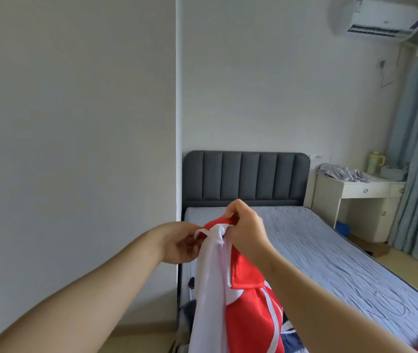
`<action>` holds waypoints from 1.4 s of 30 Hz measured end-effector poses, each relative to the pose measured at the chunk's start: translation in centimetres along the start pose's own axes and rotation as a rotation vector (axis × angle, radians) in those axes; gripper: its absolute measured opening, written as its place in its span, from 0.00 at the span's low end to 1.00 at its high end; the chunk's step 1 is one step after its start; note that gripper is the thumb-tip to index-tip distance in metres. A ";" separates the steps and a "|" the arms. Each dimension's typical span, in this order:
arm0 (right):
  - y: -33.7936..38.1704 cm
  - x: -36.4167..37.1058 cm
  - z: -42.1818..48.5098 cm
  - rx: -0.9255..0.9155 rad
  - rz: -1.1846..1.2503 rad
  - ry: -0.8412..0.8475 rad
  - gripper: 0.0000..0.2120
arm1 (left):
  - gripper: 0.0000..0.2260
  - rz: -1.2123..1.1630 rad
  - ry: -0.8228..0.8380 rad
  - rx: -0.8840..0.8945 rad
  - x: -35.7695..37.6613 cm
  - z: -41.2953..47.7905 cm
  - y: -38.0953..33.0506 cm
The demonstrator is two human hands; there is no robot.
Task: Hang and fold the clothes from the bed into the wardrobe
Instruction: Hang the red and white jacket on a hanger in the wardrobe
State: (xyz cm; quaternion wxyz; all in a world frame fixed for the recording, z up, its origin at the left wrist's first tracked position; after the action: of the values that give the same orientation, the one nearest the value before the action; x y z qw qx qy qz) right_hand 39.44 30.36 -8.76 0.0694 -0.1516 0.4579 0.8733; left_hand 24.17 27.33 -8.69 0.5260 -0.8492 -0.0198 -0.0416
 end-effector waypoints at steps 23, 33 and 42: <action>-4.6 1.3 -2.0 0.760 0.051 0.470 0.33 | 0.12 -0.428 0.156 0.618 2.8 -5.6 -8.2; -3.7 3.1 1.4 0.833 0.666 0.037 0.07 | 0.12 0.027 -0.190 0.472 -4.7 -4.2 -6.0; 3.0 7.5 2.6 0.472 0.536 0.311 0.09 | 0.42 0.716 -0.212 0.356 -7.0 -1.5 1.0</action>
State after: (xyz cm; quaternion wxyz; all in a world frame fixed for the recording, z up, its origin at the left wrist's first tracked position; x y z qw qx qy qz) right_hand 31.08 30.68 -7.53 -0.1987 -0.1370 0.6744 0.6978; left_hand 17.17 25.62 -9.59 0.6410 -0.6978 0.2161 0.2357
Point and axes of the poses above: each hand's wrist, its own z-axis towards the middle knuckle, its own x-axis out of the palm, y = z × x, the point moved 1 cm from there along z, towards the middle knuckle, and after that the axes turned 6 degrees about z, right-handed, at the moved point
